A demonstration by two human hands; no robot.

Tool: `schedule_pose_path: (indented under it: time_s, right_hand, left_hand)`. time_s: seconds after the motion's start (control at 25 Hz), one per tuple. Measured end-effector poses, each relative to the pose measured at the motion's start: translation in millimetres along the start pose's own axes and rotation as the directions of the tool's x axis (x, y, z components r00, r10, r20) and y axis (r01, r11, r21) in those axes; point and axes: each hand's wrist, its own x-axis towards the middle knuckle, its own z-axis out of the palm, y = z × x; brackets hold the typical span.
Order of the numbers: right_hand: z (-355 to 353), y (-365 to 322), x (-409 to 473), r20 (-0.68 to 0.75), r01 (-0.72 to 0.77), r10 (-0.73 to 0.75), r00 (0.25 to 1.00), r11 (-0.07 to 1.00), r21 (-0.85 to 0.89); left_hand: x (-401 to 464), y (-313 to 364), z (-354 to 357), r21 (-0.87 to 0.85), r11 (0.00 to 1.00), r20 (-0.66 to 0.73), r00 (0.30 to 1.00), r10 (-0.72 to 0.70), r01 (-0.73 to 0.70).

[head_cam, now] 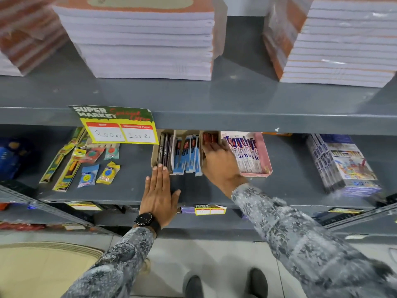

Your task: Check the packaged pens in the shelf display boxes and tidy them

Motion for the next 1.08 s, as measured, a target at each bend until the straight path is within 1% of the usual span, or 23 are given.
schedule_pose_path:
  time_s: [0.04,0.08,0.12,0.16,0.2,0.24,0.28,0.4,0.48,0.56,0.64,0.72,0.8,0.84,0.96,1.08]
  right_hand:
    - [3,-13,-7,-0.066,0.041,-0.037,0.997,0.998,0.056]
    - [6,-29,-14,-0.027,0.115,-0.113,0.993,0.99,0.085]
    - [12,-44,-19,0.084,0.182,-0.19,0.978,0.978,0.101]
    - [15,-54,-22,0.216,0.205,-0.226,0.95,0.972,0.113]
    - [19,-59,-21,0.339,0.185,-0.218,0.915,0.974,0.127]
    - [23,-59,-19,0.412,0.164,-0.203,0.888,0.978,0.129]
    - [27,-59,-15,0.433,0.157,-0.195,0.88,0.98,0.121]
    - [33,-60,-8,0.398,0.157,-0.166,0.902,0.986,0.055]
    - [36,-62,-8,0.384,0.143,-0.158,0.91,0.987,0.068]
    - [41,-63,-8,0.327,0.115,-0.136,0.935,0.99,0.081]
    - [47,-62,-3,0.298,0.085,-0.095,0.95,0.995,0.045]
    - [55,-63,4,0.373,0.018,-0.034,0.927,0.999,0.046]
    - [61,-66,10,0.52,-0.083,0.029,0.854,0.993,0.081]
    - [64,-67,12,0.556,-0.113,0.048,0.83,0.99,0.084]
    - [72,-69,13,0.511,-0.14,0.078,0.856,0.987,0.084]
    - [71,-69,16,0.544,-0.158,0.081,0.835,0.983,0.097]
  left_hand:
    - [-2,-2,0,0.013,1.0,0.028,1.0,0.009,-0.009]
    - [-4,-3,1,0.019,1.0,0.053,0.999,0.013,-0.014]
    - [-5,-5,2,0.017,1.0,0.066,0.998,0.012,-0.013]
    - [-4,-5,3,0.009,1.0,0.075,0.997,0.008,-0.008]
    - [-4,-5,3,0.004,1.0,0.087,0.996,0.003,-0.003]
    - [-4,-6,4,0.004,1.0,0.097,0.995,0.003,-0.004]
    - [-4,-7,5,0.006,1.0,0.104,0.995,0.005,-0.006]
    - [-7,-9,9,0.001,1.0,0.12,0.993,-0.009,0.009]
    - [-8,-9,10,-0.002,1.0,0.11,0.994,-0.004,0.004]
    - [-8,-10,11,0.006,1.0,0.106,0.994,0.004,-0.004]
    - [-8,-9,12,0.015,1.0,0.103,0.995,0.003,-0.005]
    - [-7,-9,12,0.018,1.0,0.111,0.994,0.002,-0.004]
    - [-7,-8,11,0.048,0.999,0.121,0.993,0.004,-0.009]
    - [-7,-8,10,0.064,0.998,0.139,0.99,-0.003,-0.006]
    - [-5,-9,10,0.08,0.997,0.149,0.989,-0.011,-0.001]
    - [-6,-10,11,0.057,0.998,0.157,0.987,-0.019,0.011]
